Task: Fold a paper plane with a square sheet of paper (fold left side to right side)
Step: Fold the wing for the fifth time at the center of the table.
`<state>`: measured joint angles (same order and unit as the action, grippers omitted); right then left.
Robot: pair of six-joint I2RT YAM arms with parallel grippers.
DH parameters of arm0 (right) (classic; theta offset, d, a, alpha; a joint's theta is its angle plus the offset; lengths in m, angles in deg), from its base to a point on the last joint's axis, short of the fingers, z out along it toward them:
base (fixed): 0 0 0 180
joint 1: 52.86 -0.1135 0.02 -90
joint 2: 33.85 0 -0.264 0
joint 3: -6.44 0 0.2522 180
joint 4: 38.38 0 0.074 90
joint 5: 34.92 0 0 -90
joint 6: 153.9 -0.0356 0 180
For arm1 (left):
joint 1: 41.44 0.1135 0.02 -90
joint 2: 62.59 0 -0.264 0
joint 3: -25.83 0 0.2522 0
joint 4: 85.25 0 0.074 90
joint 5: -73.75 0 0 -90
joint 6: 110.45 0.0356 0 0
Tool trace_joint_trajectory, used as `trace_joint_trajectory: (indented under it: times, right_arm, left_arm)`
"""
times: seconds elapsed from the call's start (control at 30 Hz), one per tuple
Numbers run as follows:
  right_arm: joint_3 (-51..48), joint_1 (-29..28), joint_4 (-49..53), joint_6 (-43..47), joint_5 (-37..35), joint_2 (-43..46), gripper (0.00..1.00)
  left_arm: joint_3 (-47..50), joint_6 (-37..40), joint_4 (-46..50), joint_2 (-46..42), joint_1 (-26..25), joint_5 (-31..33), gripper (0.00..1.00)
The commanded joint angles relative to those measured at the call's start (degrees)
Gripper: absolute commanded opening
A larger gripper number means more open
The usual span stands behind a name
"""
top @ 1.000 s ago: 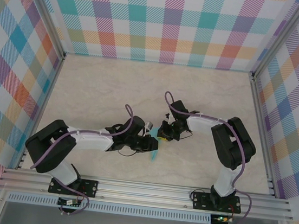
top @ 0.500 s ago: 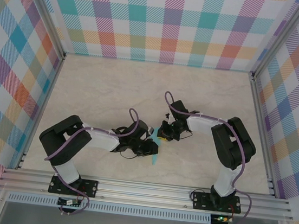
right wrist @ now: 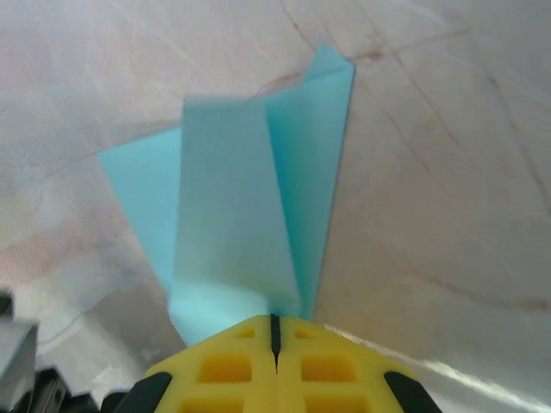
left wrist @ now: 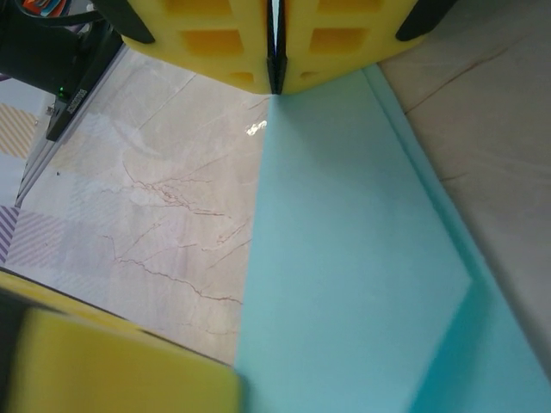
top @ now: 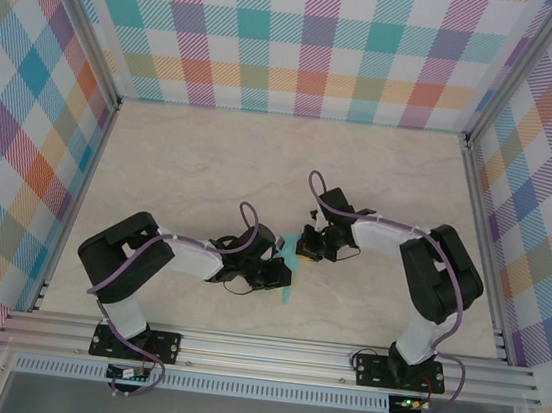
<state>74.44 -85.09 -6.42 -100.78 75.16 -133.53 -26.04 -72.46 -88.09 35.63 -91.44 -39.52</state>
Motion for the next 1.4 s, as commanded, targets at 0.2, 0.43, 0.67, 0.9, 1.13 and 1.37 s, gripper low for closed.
trace_joint_trajectory:
  times: [0.2,0.43,0.67,0.9,1.13,1.37]
  right_arm:
    - [-8.1,-0.6,-9.8,-4.6,5.8,5.7,0.0]
    - [-8.4,-2.5,-12.8,-5.7,7.5,3.9,0.0]
    - [-7.2,-2.9,-12.6,-5.2,6.6,0.9,0.0]
    - [-4.1,-2.0,-9.1,-2.1,4.9,-2.7,0.01]
    - [-2.7,0.6,-6.9,2.7,4.5,-5.1,0.01]
    - [-2.3,2.0,-7.5,10.1,1.5,-6.7,0.01]
  left_arm:
    - [0.6,-0.5,7.2,0.8,-1.2,3.5,0.06]
    - [0.5,-0.1,7.7,0.8,-1.2,3.9,0.05]
    - [0.6,-0.1,7.7,0.7,-1.1,3.8,0.05]
    - [1.1,-1.0,6.7,0.8,-1.2,3.2,0.04]
    - [1.4,-1.1,6.4,1.1,-1.2,2.9,0.03]
    - [1.6,-1.3,6.1,1.2,-1.2,2.9,0.03]
